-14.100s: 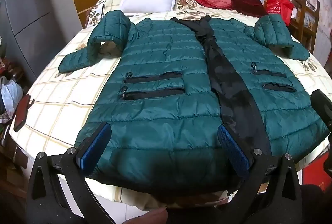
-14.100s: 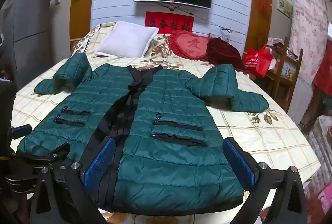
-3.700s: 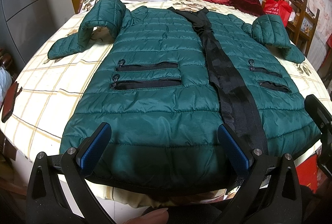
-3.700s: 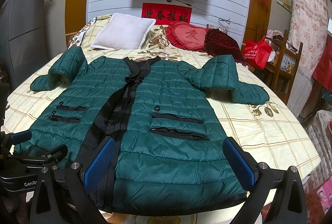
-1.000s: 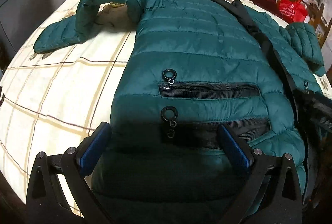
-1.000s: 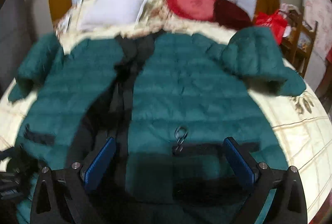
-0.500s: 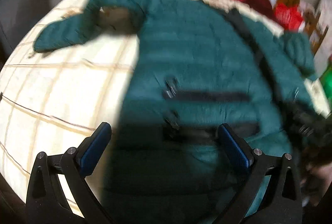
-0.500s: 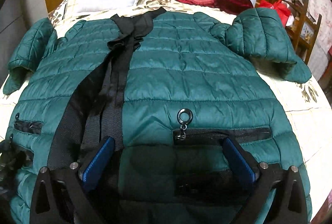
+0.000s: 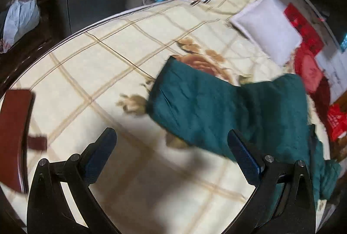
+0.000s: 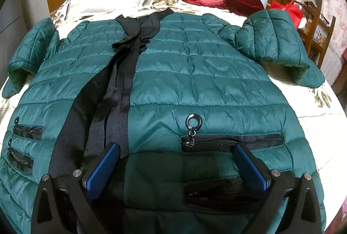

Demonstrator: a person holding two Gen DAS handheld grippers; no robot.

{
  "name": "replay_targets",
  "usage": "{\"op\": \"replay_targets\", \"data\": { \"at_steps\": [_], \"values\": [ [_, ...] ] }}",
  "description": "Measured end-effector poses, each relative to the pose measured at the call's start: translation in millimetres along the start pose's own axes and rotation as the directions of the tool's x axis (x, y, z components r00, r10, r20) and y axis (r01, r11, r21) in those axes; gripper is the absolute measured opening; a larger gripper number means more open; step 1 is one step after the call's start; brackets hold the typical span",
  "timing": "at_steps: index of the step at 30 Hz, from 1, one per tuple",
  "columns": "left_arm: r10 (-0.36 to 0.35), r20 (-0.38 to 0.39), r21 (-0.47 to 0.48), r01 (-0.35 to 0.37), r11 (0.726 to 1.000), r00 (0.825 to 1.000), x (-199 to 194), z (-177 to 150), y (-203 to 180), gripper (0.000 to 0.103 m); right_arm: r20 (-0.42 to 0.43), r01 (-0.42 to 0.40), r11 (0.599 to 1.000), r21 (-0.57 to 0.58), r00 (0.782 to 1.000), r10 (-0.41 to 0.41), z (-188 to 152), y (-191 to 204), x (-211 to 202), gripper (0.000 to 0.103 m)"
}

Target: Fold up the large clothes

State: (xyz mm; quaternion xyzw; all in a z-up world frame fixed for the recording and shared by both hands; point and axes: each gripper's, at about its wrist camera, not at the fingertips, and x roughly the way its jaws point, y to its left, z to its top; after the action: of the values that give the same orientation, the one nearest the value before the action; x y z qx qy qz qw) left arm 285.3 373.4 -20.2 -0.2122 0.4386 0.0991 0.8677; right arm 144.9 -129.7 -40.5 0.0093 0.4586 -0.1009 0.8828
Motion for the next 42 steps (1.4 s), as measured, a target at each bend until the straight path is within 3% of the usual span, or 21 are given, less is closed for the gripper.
{"op": "replay_targets", "data": {
  "at_steps": [3, 6, 9, 11, 13, 15, 17, 20, 22, 26, 29, 31, 33, 35, 37, 39, 41, 42],
  "values": [
    [-0.015, -0.015, -0.022, 0.015, 1.0, 1.0, 26, 9, 0, 0.102, 0.003, 0.008, 1.0, -0.007, 1.0, -0.008, 1, 2, 0, 0.103],
    [-0.028, -0.094, -0.007, 0.028, 1.0, 0.995, 52, 6, -6, 0.102, 0.002, 0.0, 1.0, -0.002, 1.0, 0.0, 1, -1, 0, 0.103],
    [-0.006, -0.062, 0.079, 0.011, 0.997, 0.998, 57, 2, -22, 0.099, 0.003, -0.001, 1.0, -0.002, 1.0, 0.001, 1, -1, 0, 0.103],
    [0.031, -0.031, 0.103, -0.028, 0.994, 0.999, 58, -1, -26, 0.079, 0.003, -0.001, 1.0, -0.001, 1.0, 0.001, 1, -1, 1, 0.103],
    [0.028, -0.013, 0.086, -0.027, 0.996, 1.0, 59, 1, -24, 0.027, 0.003, 0.002, 1.0, -0.003, 1.0, -0.002, 1, 0, 1, 0.103],
    [0.018, 0.002, 0.063, -0.018, 0.998, 1.0, 53, 4, -22, 0.017, 0.004, 0.005, 1.0, -0.004, 1.0, -0.005, 1, -1, 1, 0.103],
    [0.064, 0.098, 0.08, -0.072, 0.994, 0.993, 32, 6, -24, 0.015, 0.004, 0.005, 1.0, -0.004, 1.0, -0.005, 1, -1, 1, 0.103],
    [0.107, 0.194, 0.025, -0.114, 0.993, 0.975, -2, 12, -9, 0.015, 0.005, 0.0, 1.0, -0.001, 1.0, 0.0, 1, -1, 1, 0.103],
    [0.178, 0.249, -0.011, -0.181, 0.983, 0.952, -26, 20, 9, 0.015, 0.005, -0.001, 1.0, -0.001, 1.0, 0.001, 2, -1, 1, 0.103],
    [0.217, 0.246, -0.051, -0.21, 0.976, 0.945, -51, 34, 42, 0.015, 0.005, -0.006, 1.0, 0.003, 1.0, 0.006, 2, -1, 1, 0.103],
    [0.199, 0.274, 0.017, -0.211, 0.977, 0.941, -68, 34, 28, 0.015, 0.001, -0.013, 1.0, 0.004, 1.0, 0.013, 2, -2, 1, 0.103],
    [0.144, 0.291, 0.072, -0.171, 0.983, 0.946, -79, 29, 5, 0.015, -0.01, -0.019, 1.0, 0.002, 1.0, 0.019, 3, -3, 1, 0.103],
    [0.031, 0.295, 0.146, -0.077, 0.986, 0.955, -92, 18, -31, 0.015, -0.026, -0.025, 1.0, 0.001, 0.999, 0.025, 5, -7, -2, 0.103],
    [-0.085, 0.281, 0.231, 0.019, 0.973, 0.956, -102, 2, -74, 0.015, 0.011, -0.004, 0.999, 0.045, 1.0, 0.004, 7, -17, -11, 0.103],
    [-0.212, 0.246, 0.331, 0.123, 0.936, 0.946, -111, -19, -127, 0.015, 0.066, 0.028, 0.995, 0.093, 0.997, -0.034, 9, -31, -23, 0.103],
    [-0.325, 0.18, 0.396, 0.234, 0.888, 0.928, -112, -41, -176, 0.015, 0.088, 0.113, 0.986, 0.119, 0.988, -0.124, 9, -45, -30, 0.103],
    [-0.421, 0.085, 0.414, 0.352, 0.839, 0.903, -105, -60, -218, 0.015, 0.075, 0.207, 0.972, 0.11, 0.974, -0.216, 8, -55, -30, 0.103],
    [-0.47, 0.025, 0.419, 0.417, 0.806, 0.882, -99, -72, -244, 0.015, 0.062, 0.258, 0.961, 0.096, 0.962, -0.264, 8, -59, -28, 0.103]
  ]
}}
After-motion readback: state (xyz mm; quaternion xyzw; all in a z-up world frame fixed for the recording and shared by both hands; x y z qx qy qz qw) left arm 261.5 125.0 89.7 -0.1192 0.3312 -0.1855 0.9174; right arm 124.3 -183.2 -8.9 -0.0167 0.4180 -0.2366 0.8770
